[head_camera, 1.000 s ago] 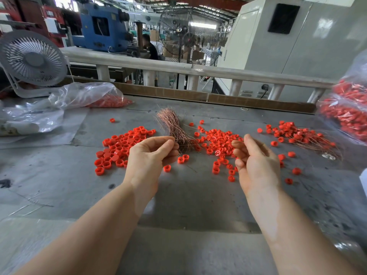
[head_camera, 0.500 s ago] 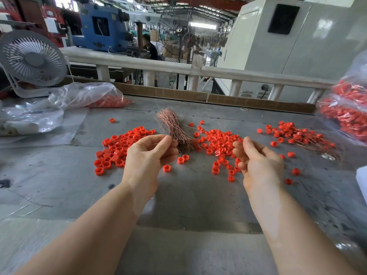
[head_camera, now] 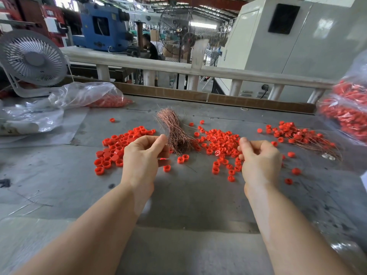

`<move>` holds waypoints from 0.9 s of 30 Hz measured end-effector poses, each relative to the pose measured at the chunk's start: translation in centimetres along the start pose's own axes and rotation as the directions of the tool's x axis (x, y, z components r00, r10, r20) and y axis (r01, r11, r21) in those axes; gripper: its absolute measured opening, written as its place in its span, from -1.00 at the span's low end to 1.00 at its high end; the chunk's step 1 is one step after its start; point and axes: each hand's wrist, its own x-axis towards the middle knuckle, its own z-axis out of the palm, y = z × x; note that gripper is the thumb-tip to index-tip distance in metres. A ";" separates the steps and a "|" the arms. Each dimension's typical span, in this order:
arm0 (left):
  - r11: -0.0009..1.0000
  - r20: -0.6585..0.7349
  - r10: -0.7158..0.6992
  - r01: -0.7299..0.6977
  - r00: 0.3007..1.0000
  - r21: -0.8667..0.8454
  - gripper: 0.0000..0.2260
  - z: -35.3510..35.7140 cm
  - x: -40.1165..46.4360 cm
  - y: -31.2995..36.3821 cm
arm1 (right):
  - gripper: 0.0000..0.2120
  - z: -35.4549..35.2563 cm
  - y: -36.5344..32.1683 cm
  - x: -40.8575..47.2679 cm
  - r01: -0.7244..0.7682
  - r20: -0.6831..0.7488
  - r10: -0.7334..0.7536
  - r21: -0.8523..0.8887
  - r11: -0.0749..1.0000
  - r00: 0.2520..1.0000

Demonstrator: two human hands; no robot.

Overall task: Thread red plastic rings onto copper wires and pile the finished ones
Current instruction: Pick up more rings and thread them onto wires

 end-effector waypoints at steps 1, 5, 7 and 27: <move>1.000 0.000 -0.005 0.005 1.000 0.008 -0.85 0.0 0.0 0.0 | -0.75 -0.1 0.1 0.0 0.018 0.007 -0.018 -0.068 0.998 1.000; 0.991 -0.002 0.018 -0.017 1.000 0.131 -0.82 0.0 0.0 0.0 | -0.78 -0.3 0.2 -0.2 0.102 0.090 -0.075 -0.337 0.936 0.993; 0.969 0.015 0.060 -0.062 0.998 0.241 -0.82 0.0 -0.1 -0.1 | -0.78 -0.3 0.2 -0.3 0.137 0.133 -0.086 -0.445 0.885 0.987; 0.855 0.159 0.233 -0.280 0.959 0.437 -0.79 0.7 -0.5 -0.6 | -0.80 0.6 -1.4 -2.9 0.623 0.574 -0.457 -0.122 0.773 0.680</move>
